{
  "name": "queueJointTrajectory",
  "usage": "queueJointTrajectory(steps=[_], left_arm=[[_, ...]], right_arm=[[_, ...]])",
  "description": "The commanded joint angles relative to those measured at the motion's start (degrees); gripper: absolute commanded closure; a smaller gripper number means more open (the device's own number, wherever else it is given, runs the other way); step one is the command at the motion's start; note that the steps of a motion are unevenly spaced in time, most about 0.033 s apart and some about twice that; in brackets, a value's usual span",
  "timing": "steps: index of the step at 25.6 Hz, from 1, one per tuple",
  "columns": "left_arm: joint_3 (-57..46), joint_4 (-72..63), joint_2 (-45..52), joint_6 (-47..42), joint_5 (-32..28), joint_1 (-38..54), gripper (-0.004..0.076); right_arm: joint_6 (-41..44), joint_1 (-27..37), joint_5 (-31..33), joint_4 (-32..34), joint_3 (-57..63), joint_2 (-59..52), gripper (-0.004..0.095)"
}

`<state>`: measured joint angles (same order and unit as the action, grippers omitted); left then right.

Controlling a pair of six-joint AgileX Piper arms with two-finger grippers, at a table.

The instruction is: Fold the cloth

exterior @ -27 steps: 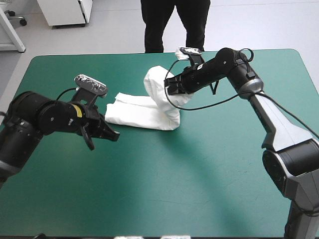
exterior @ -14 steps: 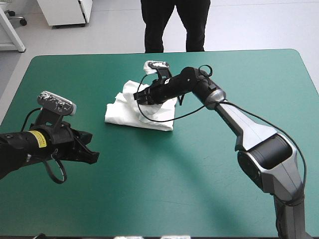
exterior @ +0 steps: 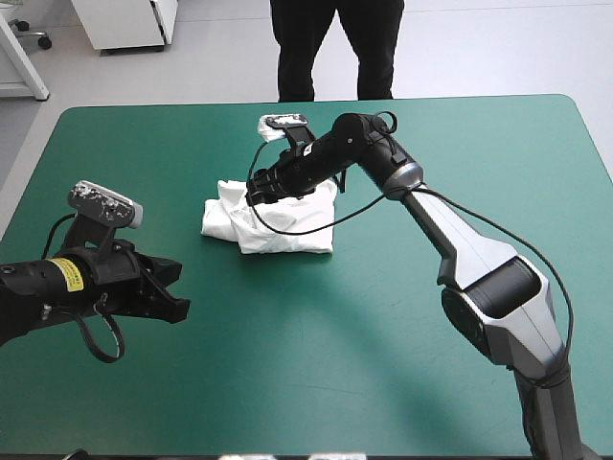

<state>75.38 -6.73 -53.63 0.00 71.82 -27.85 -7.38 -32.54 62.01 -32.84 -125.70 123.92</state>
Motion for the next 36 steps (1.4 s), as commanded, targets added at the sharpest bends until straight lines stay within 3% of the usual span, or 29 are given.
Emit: queueJointTrajectory(steps=[1, 5, 13, 21, 33, 36], left_arm=[[1.3, -1.2, 0.57, -0.79, 1.8, -0.05, 0.0733], [1.3, -1.42, 0.57, -0.79, 1.59, -0.05, 0.0733], [1.3, -1.42, 0.57, -0.79, 0.75, -0.05, 0.0733], [1.3, -0.99, 0.57, -0.58, -3.37, -0.05, 0.0733], [1.3, -0.99, 0.57, -0.58, -2.67, -0.05, 0.0733], [1.3, -0.99, 0.57, -0.58, -2.67, -0.05, 0.0733]], right_arm=[[4.16, 0.29, 3.56, 6.02, -4.3, -3.99, 0.0338], [7.79, 2.32, 9.5, 10.03, -4.78, -3.99, 0.0341], [10.42, 6.75, 9.5, 11.91, -3.56, -3.99, 0.0341], [9.26, 7.33, 6.94, 13.0, 4.19, -3.09, 0.0341], [8.35, 7.33, 0.27, 5.1, 5.66, 2.91, 0.0342], [7.81, 7.33, 0.05, 2.84, 5.66, 4.34, 0.0414]])
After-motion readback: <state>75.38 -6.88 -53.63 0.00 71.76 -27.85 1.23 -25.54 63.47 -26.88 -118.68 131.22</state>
